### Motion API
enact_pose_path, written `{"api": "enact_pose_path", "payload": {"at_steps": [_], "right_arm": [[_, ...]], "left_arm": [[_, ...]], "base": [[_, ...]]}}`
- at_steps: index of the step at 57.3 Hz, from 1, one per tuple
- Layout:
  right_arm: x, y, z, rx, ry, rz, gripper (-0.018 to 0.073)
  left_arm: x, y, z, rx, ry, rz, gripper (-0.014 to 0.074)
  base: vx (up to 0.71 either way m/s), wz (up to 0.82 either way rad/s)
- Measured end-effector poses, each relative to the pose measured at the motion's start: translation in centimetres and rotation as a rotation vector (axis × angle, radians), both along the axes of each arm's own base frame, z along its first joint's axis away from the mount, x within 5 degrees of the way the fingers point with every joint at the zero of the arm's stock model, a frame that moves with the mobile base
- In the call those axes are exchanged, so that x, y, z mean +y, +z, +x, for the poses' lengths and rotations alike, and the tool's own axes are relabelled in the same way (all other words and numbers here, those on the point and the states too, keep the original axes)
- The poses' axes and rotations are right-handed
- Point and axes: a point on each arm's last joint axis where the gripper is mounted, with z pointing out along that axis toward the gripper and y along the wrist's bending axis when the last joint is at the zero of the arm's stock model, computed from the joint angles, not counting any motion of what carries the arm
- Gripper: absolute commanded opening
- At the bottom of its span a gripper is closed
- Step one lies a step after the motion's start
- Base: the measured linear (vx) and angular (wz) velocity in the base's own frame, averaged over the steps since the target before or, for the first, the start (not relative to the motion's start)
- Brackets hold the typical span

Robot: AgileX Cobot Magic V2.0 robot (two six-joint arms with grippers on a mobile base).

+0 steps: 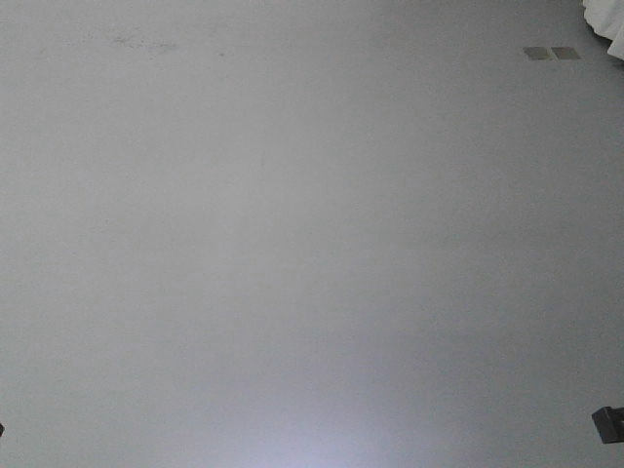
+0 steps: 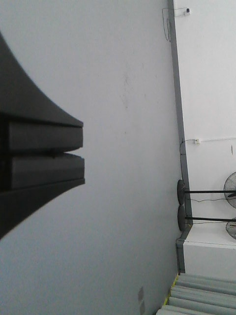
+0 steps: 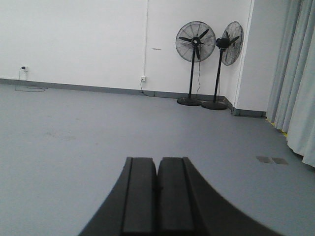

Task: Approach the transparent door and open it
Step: 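Drive the base forward across the grey floor, arms held still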

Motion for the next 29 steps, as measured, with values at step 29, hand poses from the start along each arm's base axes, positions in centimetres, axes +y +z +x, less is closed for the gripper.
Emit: {"api": "enact_pose_path", "payload": {"at_steps": [29], "right_arm": [[0.0, 0.0, 0.0, 0.0, 0.0, 0.0, 0.0]], "left_arm": [[0.0, 0.0, 0.0, 0.0, 0.0, 0.0, 0.0004]], "base": [[0.0, 0.0]]}}
